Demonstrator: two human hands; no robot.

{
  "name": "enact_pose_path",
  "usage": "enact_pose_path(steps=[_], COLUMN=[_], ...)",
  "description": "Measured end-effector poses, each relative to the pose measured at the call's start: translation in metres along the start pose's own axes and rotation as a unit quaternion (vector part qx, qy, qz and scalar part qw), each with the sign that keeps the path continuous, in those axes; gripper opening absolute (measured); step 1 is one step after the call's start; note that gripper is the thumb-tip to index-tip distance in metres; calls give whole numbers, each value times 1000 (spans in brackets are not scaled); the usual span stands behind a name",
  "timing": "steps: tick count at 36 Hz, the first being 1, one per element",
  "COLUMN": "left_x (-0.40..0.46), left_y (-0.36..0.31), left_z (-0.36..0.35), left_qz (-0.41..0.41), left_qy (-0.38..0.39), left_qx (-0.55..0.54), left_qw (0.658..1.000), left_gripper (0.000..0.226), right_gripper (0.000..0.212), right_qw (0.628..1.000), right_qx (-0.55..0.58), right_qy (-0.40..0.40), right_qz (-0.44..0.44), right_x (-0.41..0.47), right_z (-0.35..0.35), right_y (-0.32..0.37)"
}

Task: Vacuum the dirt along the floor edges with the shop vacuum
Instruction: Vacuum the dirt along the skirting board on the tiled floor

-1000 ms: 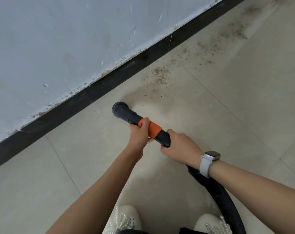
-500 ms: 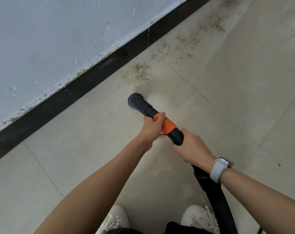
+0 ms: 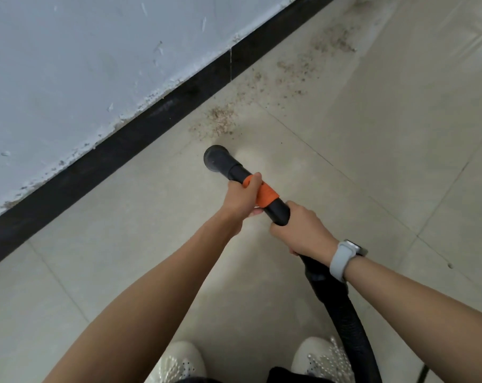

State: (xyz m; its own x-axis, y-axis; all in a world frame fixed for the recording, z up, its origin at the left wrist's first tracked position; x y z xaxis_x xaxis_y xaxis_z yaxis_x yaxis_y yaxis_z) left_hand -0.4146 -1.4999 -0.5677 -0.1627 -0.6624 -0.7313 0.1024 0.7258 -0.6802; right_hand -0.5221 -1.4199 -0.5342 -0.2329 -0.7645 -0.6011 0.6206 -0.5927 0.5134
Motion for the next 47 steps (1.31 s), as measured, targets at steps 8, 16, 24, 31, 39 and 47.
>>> enact_pose_path(steps=[8, 16, 24, 31, 39, 47], left_x=[-16, 5, 18, 10, 2, -77], left_y=[24, -13, -26, 2, 4, -42], left_z=[51, 70, 45, 16, 21, 20], left_qz=[-27, -37, -14, -14, 6, 58], left_qy=[-68, -71, 10, 35, 25, 23], left_qx=[-49, -50, -21, -22, 0, 24], left_qw=[996, 995, 1000, 999, 1000, 998], left_gripper=[31, 19, 35, 39, 39, 18], right_gripper=[15, 20, 22, 20, 23, 37], right_qw=[992, 987, 987, 992, 998, 995], right_qx=[-92, -132, -142, -113, -56, -84], right_qy=[53, 20, -40, -50, 2, 38], right_qz=[63, 91, 57, 6, 5, -21], right_x=[-3, 25, 27, 3, 4, -59], right_z=[-31, -32, -13, -14, -17, 19], right_y=[23, 63, 48, 11, 1, 29])
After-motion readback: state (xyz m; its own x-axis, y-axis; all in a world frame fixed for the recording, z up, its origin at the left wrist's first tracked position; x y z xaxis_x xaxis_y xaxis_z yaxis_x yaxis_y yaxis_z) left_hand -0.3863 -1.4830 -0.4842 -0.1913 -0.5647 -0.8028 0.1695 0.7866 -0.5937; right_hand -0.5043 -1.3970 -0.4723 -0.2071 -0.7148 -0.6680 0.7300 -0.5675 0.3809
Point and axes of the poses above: each hand's wrist, its own x-axis towards the middle knuckle, its own z-axis out of the back of the hand, y = z × x, the point moved 2 cm from there along x, towards the middle knuckle
